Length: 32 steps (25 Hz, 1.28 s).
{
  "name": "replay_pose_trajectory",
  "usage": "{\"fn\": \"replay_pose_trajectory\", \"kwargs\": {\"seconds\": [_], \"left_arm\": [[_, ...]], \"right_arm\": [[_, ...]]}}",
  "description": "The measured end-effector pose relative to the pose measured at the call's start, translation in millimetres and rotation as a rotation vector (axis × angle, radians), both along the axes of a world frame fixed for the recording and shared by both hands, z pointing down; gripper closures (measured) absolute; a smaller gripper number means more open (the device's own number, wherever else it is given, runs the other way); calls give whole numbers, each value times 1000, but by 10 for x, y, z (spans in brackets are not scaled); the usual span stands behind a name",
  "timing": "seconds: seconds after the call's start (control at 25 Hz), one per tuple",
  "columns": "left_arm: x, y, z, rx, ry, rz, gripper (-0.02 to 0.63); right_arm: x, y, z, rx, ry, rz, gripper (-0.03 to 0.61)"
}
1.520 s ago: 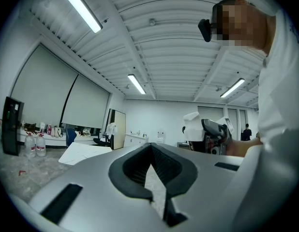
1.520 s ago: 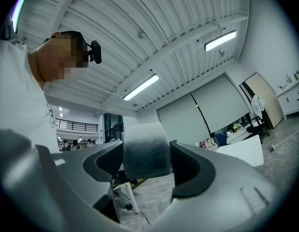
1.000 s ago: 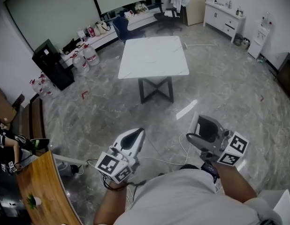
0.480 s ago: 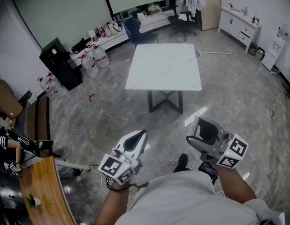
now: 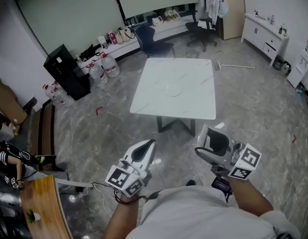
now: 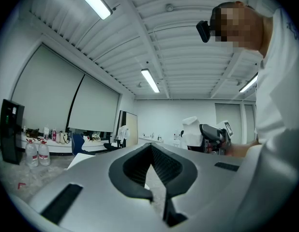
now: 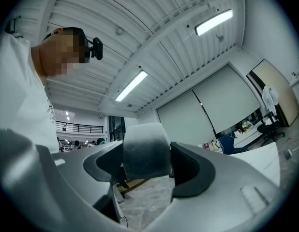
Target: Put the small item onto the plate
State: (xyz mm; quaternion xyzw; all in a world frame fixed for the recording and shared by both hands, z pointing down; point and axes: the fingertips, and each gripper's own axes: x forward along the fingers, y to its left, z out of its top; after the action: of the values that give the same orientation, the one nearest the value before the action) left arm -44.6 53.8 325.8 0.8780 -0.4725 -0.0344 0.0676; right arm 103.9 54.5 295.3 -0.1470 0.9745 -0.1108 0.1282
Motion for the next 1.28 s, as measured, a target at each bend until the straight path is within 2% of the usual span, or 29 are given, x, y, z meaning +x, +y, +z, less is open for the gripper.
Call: {"fn": "replay_pose_trajectory", "kwargs": {"seconds": [0.28,0.52,0.72,1.08,1.28], "left_arm": [[-32,-733,98,-18,-5,-4,607],[-288,-1493,160,-25,20,28,607],[-632,-2222,177,-17,24,88,607],[-1446,-3372,189,-34,18,175,607],[-1757,-3780,282,-44,15,208,607]], "right_arm": [[-12,-711,115,-34,-3,0,282],[-287,-1366,69,-35,-16,14,282],[-698,-2054,22,-7,18,51,282],[-1421,-3255,99,-22,85,161,282],[-1704,-3747,365,-14,197,221,282]]}}
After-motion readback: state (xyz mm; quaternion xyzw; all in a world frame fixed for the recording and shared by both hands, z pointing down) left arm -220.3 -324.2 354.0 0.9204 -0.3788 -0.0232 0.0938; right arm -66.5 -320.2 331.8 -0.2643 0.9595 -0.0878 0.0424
